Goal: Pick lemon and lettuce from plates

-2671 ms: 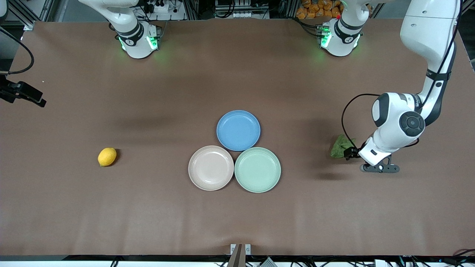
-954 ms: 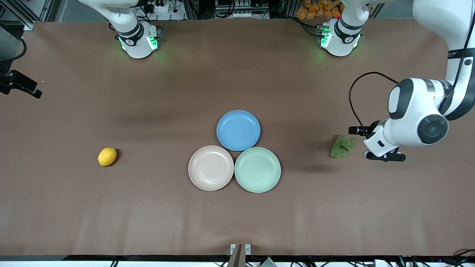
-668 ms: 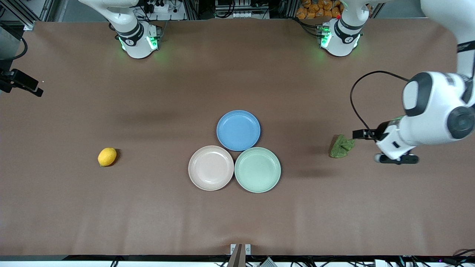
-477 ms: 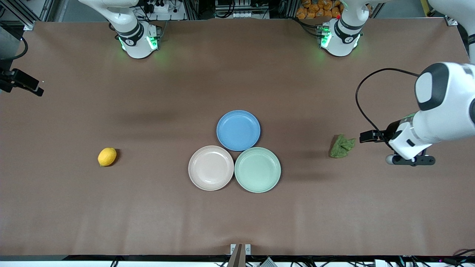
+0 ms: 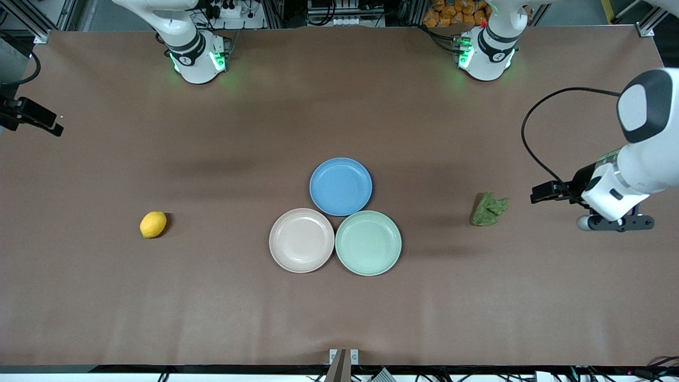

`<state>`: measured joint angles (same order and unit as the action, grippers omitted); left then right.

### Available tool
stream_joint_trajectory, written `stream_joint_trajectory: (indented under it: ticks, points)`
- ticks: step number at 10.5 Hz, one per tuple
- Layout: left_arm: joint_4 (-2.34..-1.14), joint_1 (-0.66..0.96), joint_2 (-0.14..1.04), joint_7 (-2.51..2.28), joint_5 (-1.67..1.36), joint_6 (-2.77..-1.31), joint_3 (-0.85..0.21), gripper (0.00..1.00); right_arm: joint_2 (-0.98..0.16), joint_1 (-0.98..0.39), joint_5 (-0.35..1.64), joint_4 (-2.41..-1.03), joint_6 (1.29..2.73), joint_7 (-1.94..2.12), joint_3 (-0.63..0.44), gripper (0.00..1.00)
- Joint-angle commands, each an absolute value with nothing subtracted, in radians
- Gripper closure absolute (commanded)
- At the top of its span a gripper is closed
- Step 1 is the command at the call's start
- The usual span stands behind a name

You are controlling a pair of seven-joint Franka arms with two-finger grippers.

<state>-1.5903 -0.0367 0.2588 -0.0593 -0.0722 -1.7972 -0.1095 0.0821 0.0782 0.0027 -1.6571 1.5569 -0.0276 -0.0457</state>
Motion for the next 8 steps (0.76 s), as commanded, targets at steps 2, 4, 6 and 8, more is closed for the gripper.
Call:
stream_joint_trajectory:
  ticks: [2,4,6,8]
  points:
    - [-1.597,-0.037,0.213,-0.054,-0.072,-1.776,-0.117,0.00,0.095,0.080,0.000,-1.652,1.542,-0.028,-0.041,0.00]
    - [-1.594,-0.046,0.209,-0.049,-0.072,-1.776,-0.109,0.00,0.095,0.080,0.000,-1.652,1.542,-0.028,-0.041,0.00]
    - [-1.592,-0.048,0.210,-0.051,-0.066,-1.778,-0.107,0.00,0.095,0.080,0.000,-1.652,1.542,-0.028,-0.041,0.00]
    - [-1.591,-0.046,0.210,-0.054,-0.066,-1.778,-0.109,0.00,0.095,0.080,0.000,-1.652,1.542,-0.028,-0.041,0.00]
